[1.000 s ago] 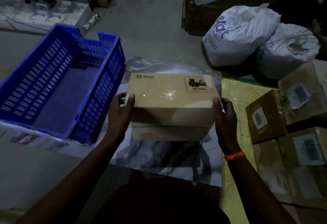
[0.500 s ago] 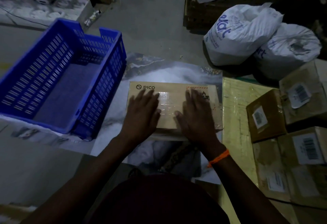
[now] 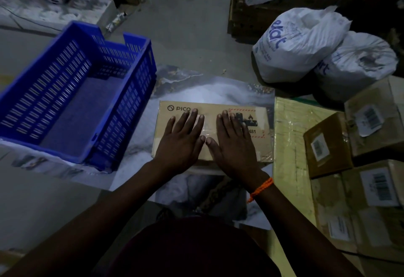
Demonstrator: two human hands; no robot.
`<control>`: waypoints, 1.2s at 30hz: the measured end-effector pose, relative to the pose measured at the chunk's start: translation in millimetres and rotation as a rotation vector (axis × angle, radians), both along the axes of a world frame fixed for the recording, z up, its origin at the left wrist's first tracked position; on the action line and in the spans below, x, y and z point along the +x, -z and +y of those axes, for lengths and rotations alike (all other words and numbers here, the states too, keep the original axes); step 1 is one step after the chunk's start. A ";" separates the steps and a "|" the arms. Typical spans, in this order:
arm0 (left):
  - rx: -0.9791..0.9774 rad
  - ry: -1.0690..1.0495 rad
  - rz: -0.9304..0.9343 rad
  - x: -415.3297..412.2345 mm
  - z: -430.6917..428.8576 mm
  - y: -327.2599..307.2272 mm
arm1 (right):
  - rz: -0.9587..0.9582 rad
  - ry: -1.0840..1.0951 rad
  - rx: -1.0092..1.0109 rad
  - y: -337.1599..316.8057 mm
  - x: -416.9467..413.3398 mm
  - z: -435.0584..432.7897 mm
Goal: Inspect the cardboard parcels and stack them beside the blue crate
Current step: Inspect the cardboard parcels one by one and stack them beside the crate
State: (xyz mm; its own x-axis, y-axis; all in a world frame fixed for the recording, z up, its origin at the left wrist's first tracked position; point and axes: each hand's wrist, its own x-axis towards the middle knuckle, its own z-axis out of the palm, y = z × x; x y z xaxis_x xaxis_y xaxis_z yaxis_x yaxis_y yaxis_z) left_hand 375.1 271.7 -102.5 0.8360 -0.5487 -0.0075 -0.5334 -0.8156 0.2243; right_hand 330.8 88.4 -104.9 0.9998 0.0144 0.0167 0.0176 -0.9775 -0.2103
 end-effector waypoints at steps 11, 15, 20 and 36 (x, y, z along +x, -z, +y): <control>-0.023 0.062 -0.061 -48.0 39.8 10.5 | -0.058 -0.021 -0.023 0.0 -64.4 -37.9; -0.017 0.061 -0.066 -45.3 39.3 13.4 | -0.099 -0.011 -0.021 8.5 -64.1 -39.4; -0.021 0.060 -0.068 -44.6 37.8 12.0 | -0.078 -0.001 -0.015 11.0 -62.5 -40.2; -0.758 -0.609 0.384 34.3 23.5 -28.3 | 0.092 0.565 1.030 -31.9 17.7 -91.5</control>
State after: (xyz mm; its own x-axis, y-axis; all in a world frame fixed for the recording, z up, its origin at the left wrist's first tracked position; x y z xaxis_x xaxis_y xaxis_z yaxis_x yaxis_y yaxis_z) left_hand 409.4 295.3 -74.2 0.9869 -0.0070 -0.1609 0.1361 -0.4977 0.8566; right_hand 348.6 -3.1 -73.0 0.8582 -0.4088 -0.3105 -0.4194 -0.2097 -0.8832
